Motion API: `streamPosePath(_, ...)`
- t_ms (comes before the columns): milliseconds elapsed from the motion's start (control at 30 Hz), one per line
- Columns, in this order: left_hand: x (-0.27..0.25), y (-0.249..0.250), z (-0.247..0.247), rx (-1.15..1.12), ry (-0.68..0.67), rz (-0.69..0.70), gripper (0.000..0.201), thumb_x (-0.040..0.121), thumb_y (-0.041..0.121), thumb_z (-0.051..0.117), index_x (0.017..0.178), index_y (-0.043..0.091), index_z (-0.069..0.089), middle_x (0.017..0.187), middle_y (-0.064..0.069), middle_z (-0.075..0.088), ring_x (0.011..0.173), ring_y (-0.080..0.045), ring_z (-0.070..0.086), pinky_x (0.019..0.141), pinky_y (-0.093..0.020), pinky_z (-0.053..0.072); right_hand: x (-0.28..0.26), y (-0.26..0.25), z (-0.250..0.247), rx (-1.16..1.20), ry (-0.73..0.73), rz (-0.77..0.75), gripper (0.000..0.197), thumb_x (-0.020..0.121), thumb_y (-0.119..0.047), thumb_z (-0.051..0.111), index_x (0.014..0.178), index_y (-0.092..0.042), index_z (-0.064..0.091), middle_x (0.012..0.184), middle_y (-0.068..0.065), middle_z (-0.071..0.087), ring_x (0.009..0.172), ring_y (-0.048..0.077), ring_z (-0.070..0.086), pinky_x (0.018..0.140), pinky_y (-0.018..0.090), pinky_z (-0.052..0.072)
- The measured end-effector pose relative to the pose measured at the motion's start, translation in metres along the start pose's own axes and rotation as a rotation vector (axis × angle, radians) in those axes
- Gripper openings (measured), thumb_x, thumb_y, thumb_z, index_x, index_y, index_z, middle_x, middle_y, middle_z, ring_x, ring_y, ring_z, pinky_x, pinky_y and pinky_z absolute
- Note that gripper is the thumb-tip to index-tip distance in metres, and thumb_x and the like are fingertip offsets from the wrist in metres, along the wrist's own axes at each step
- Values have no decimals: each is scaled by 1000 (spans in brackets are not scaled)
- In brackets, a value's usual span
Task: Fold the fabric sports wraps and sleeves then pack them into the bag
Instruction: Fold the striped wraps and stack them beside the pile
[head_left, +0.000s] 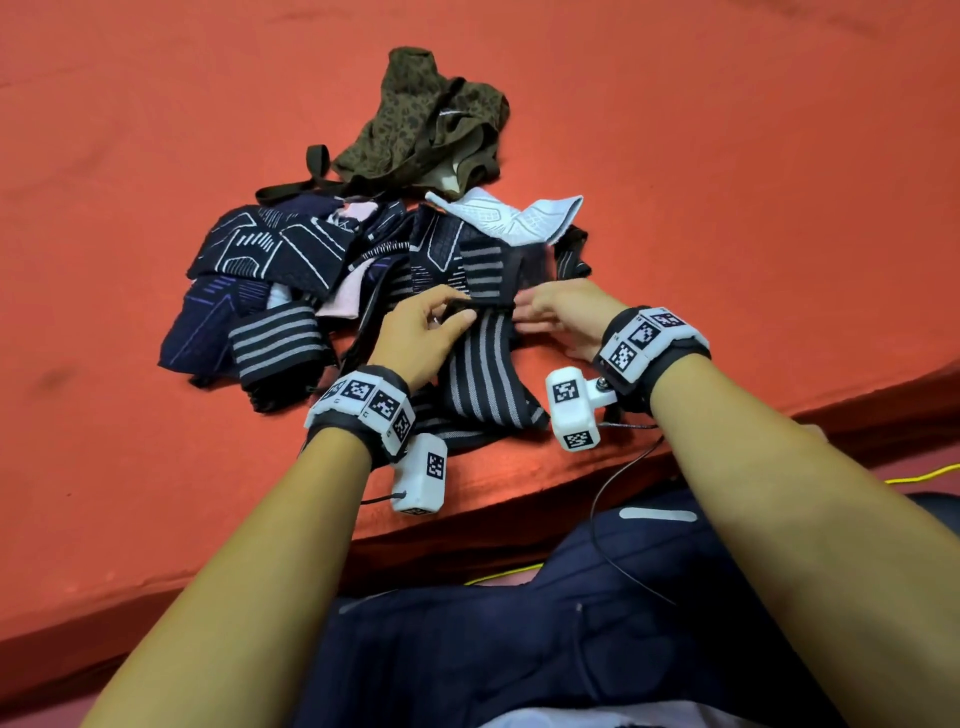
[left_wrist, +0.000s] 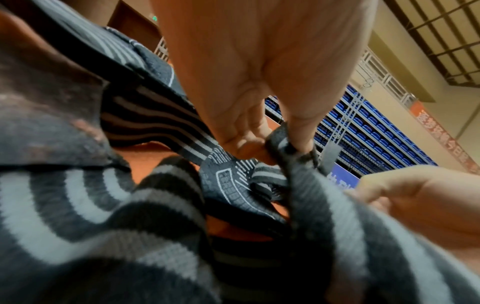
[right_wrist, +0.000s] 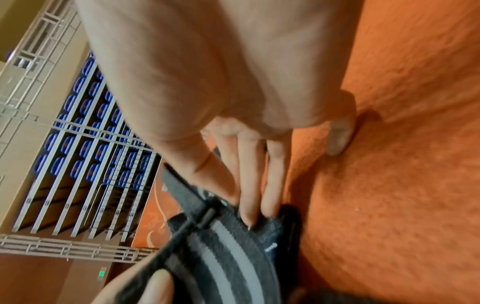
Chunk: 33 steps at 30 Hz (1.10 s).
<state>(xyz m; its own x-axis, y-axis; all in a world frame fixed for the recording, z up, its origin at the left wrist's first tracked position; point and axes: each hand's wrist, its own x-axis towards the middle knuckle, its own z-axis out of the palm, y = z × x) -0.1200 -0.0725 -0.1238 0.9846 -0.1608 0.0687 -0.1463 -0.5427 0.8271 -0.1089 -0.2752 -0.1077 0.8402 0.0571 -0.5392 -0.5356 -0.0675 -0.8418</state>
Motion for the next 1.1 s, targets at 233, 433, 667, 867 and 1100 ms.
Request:
streamPosePath(233,0,14,6,-15,-41,10,23,97,18,60,116,27,70,90,14,66,80,0,60,79,-13,47,7,13,7,-90,-67,-17,19,84,-3,74,100,-4,64,97,7,73,88,19,72,80,31,60)
streamPosePath(433,-8,14,6,-86,-133,-166,14,89,20,74,89,10,64,73,-3,61,56,-12,56,46,-20,46,17,10,-17,-114,249,51,15,87,-6,67,101,-1,63,114,20,70,103,33,70,80,42,60)
streamPosePath(667,-19,18,26,-206,-389,-229,13,95,16,67,98,3,66,82,-15,71,72,-24,73,57,-27,58,12,7,-20,-114,316,20,30,90,-17,64,116,-3,60,106,13,66,86,26,64,71,33,50)
streamPosePath(867,-15,16,46,-129,-339,-258,29,100,32,57,89,5,62,89,-17,72,76,-23,74,69,-35,61,2,0,-20,16,260,-166,19,84,-15,68,77,-17,51,81,9,64,67,20,62,55,28,50)
streamPosePath(1100,-17,23,46,-329,-259,-230,27,100,15,51,79,8,67,83,-8,72,79,-19,72,67,-27,57,-3,-6,-13,-133,232,-286,25,72,-9,73,81,-17,51,75,10,48,69,20,48,57,32,40)
